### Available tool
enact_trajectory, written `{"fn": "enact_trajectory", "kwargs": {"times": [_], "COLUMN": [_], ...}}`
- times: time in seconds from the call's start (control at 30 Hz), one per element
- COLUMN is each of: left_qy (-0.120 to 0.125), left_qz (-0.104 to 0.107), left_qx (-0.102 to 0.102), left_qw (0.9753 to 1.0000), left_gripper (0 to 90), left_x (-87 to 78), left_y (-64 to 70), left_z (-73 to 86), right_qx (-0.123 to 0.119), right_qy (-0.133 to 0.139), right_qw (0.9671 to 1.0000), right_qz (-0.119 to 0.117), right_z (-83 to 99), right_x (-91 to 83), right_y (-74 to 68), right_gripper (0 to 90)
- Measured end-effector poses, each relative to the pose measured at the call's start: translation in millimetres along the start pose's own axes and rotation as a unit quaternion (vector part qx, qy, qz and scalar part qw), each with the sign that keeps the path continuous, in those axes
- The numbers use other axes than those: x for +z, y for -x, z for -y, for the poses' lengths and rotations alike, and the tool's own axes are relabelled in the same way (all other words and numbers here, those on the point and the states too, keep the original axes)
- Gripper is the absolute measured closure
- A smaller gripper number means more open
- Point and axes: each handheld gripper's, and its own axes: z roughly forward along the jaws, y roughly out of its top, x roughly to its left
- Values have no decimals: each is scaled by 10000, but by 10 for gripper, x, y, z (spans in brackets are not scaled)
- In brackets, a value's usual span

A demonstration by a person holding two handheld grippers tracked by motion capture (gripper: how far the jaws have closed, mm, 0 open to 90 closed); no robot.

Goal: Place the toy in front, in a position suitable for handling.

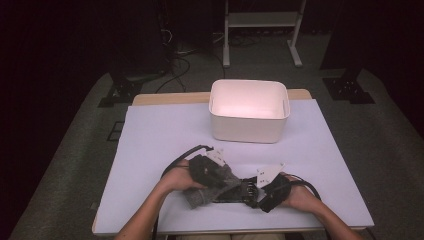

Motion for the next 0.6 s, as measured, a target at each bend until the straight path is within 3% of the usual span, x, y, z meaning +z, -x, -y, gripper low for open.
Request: {"fn": "enact_trajectory", "kwargs": {"times": [0.1,0.2,0.37,0.6], "left_qy": [52,152,200,310], "left_qz": [-32,64,332,633], "left_qx": [-145,-139,138,485], "left_qw": [9999,9998,9992,9963], "left_gripper": [799,800,799,799], "left_x": [-53,-26,147,354], "left_y": [-32,-19,56,174], "left_z": [110,99,-121,-464], "right_qx": [42,28,52,-11], "right_qy": [-22,-59,-83,-92], "right_qw": [10000,10000,9999,9999], "right_qz": [44,39,68,66], "right_z": [34,58,44,57], "right_x": [-50,-57,-54,-45], "right_y": [13,27,24,33], "right_gripper": [236,235,233,233]}}
